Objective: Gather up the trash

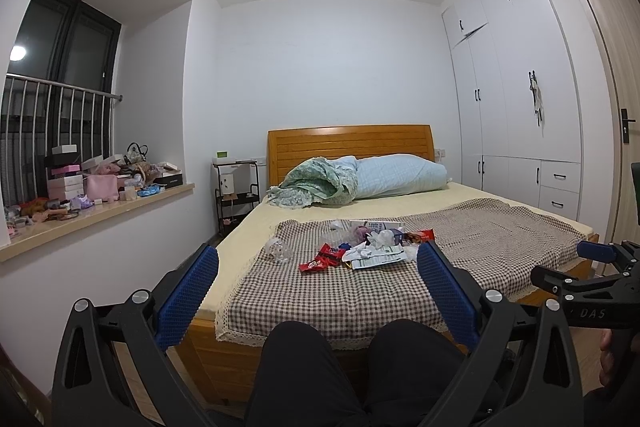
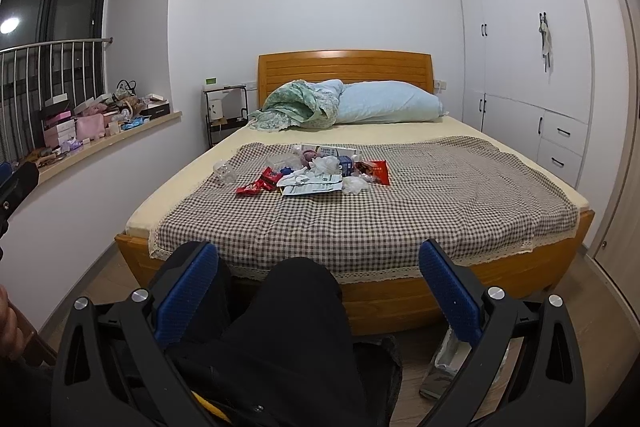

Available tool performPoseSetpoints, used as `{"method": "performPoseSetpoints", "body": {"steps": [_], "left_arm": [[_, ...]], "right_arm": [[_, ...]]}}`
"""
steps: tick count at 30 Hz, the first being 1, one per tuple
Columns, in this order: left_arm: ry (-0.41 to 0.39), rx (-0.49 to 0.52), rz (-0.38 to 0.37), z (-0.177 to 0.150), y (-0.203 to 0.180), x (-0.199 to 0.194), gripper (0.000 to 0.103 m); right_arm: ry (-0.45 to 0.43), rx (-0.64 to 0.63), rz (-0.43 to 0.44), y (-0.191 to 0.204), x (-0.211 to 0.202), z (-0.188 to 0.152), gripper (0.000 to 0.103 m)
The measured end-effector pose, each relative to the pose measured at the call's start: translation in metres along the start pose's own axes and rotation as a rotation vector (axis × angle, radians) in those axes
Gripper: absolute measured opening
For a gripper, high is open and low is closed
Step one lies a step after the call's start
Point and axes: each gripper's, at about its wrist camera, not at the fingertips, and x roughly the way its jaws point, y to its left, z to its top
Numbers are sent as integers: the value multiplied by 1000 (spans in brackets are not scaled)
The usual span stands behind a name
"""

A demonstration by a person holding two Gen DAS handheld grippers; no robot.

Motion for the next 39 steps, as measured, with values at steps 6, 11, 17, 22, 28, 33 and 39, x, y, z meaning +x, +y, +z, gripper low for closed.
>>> {"method": "performPoseSetpoints", "body": {"steps": [6,11,17,22,28,33,39], "left_arm": [[-2,1,0,0,-1,-1,96],[0,0,1,1,-2,-1,96],[-2,0,1,1,-1,-1,96],[-1,-1,1,1,-1,-2,96],[-3,1,1,1,0,-2,96],[-4,0,3,1,0,-2,96],[-4,2,2,1,0,-2,96]], "right_arm": [[-4,10,-27,-1,0,1,97],[-7,0,-39,1,-1,-1,97],[-5,-1,-45,2,0,-2,97],[0,-8,-41,3,1,-3,97],[4,-12,-42,3,1,-3,97],[8,-19,-36,3,1,-4,97],[16,-27,-32,3,2,-4,97]]}}
